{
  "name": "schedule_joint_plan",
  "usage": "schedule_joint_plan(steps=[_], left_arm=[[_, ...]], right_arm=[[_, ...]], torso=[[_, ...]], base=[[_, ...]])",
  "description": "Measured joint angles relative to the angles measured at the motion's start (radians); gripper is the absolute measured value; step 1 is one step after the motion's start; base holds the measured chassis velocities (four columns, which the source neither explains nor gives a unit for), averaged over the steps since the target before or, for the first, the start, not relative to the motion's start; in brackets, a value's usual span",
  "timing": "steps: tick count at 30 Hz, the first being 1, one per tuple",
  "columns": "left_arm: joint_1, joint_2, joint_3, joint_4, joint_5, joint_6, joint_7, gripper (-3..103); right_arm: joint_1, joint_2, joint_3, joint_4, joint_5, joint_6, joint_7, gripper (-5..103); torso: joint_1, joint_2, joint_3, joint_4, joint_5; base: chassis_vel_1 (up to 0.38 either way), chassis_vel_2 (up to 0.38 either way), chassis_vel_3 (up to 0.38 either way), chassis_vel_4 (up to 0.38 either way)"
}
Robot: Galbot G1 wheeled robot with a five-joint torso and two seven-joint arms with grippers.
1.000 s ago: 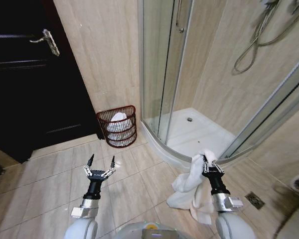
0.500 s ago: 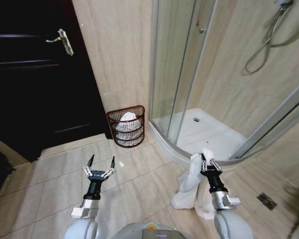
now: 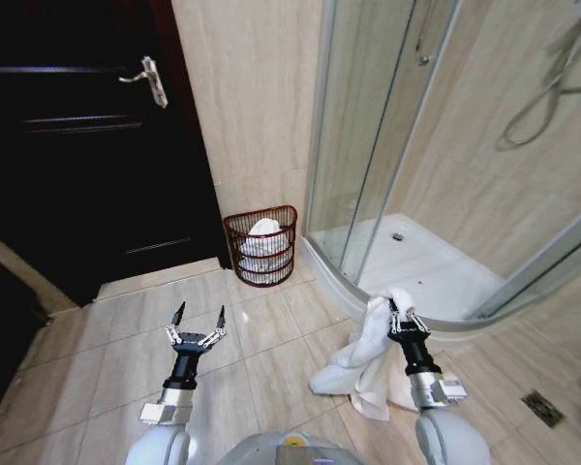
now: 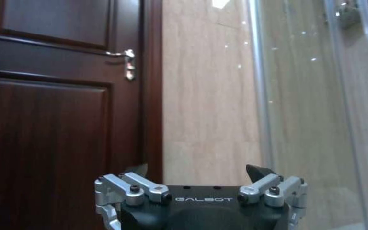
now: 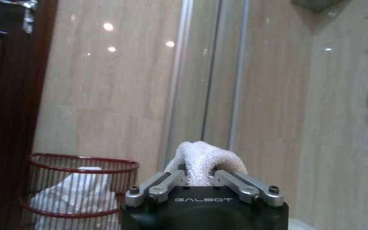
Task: Discard the used towel into the hamper.
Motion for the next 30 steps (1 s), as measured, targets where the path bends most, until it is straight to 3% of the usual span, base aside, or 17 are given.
schedule_joint_plan(steps=[12,30], left_arm=[[-0.004,-0.003,0.003,0.011,0.009,-0.03,-0.001,100],[-0.005,-0.003,0.005,0.018,0.012,-0.036,0.0,100]], right_arm=[[0.005,0.004,-0.001,-0.003,-0.018,-0.002,-0.005,8],[0.037,0.007,-0.009,-0.013,-0.018,-0.006,-0.032,8]], torso=[[0.0,0.0,0.0,0.0005,-0.0001],[0.0,0.0,0.0,-0.0001,-0.0001]], base=[[0.101,0.093,0.08,0.085],[0.0,0.0,0.0,0.0]])
